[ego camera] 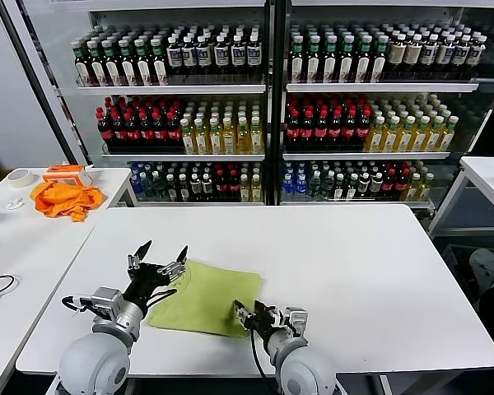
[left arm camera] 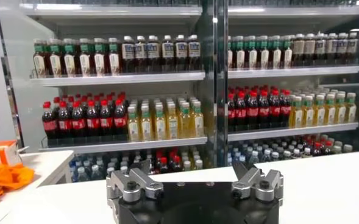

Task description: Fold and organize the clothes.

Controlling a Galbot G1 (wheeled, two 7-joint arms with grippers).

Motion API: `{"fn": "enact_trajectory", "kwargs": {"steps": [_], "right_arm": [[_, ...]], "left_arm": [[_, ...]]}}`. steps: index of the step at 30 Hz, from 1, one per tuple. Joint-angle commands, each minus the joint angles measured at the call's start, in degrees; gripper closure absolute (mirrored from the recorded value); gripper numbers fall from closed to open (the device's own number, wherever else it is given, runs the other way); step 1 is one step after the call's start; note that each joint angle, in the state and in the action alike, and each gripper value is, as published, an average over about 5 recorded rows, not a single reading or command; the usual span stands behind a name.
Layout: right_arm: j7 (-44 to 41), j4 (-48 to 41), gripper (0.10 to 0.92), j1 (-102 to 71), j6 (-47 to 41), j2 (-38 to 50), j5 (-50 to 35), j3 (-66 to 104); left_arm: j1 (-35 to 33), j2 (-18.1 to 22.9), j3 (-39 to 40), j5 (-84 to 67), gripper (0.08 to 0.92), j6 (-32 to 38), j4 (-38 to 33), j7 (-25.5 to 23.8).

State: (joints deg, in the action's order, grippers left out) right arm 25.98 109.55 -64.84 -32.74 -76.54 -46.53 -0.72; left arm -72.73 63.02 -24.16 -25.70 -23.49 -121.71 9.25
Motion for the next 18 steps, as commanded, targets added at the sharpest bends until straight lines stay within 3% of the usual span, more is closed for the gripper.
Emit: {"fn": "enact_trajectory", "kwargs": {"steps": [1,12,18], "right_arm": [[2.15,-2.11,0.509,1.1,-0.46,-1.31,-1.32,-1.33],[-2.62,1.3,0.829,6.2,-0.49,2.58,8.04,6.19],[-15.74,-0.49,0.92,5.26,-0.44,9.07,20.36,12.57]], "left_arm": [[-0.29,0.15,-0.21,-0.66,0.177,0.15,-0.42,0.02],[0.54,-0.05,-0.26,-0.39,0.177,0.43,0.83,0.01],[0.66,-0.15,-0.08,1.83,0.177,2.93,2.55,-1.51]]}}
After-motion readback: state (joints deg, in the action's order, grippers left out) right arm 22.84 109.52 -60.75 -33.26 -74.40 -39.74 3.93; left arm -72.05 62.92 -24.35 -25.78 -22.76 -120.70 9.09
